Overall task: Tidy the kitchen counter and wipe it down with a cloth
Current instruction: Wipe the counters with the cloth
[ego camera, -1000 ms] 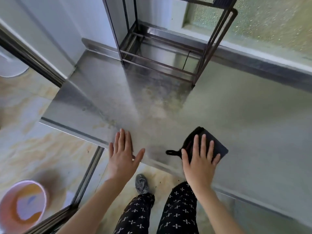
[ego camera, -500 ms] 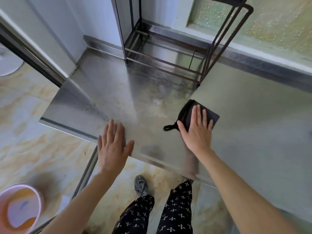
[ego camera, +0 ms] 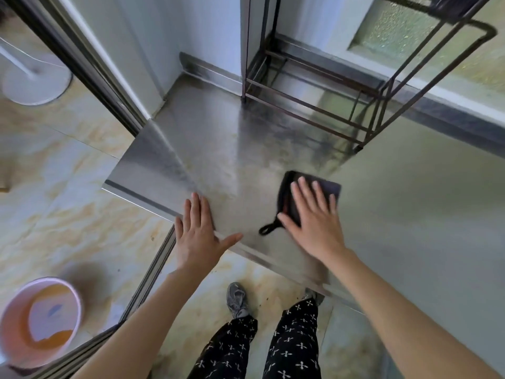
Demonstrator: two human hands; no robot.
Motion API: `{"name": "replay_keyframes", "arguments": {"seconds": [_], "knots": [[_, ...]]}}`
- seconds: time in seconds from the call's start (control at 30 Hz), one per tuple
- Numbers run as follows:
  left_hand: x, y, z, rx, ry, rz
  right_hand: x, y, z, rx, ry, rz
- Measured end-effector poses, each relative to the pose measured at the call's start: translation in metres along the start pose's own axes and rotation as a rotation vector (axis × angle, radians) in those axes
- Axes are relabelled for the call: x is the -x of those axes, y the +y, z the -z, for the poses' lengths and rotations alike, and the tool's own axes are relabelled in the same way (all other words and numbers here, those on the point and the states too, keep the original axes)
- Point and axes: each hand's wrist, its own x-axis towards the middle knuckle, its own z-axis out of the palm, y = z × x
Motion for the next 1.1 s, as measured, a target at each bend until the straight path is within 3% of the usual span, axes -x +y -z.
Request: {"name": "replay_keyframes", "arguments": {"seconds": [0.13,0.3,0.4,0.63,0.7,0.83,0.9,1.1], "knots": [[0.0,0.0,-0.001,-0.004,0.001,-0.001,-0.018,-0.018,-0.001,-0.157,0.073,-0.276],[0.0,0.003,0.001,0.004,-0.014,0.003,0.016,-0.076,-0.018,-0.103,0.081,0.016],[-0.001,0.004,0.003,0.0,-0.027,0.006,0.007,-0.052,-0.013,-0.059,0.035,0.075],[-0.003,0.001,-0.002,0.018,0.004,0.007,-0.054,0.016,0.013,-0.131,0.13,-0.323],[-0.003,-0.001,-0.006,0.018,0.009,0.0,-0.056,0.003,0.013,-0.135,0.152,-0.248],[-0.005,-0.001,-0.007,0.014,-0.019,0.016,-0.04,-0.008,0.012,-0.022,0.007,0.246],[-0.005,0.0,-0.004,0.03,-0.044,0.031,-0.051,0.013,0.019,0.018,-0.03,0.312],[-0.006,0.004,0.0,0.04,-0.097,0.078,-0.105,0.043,0.03,-0.067,0.095,-0.045]]}}
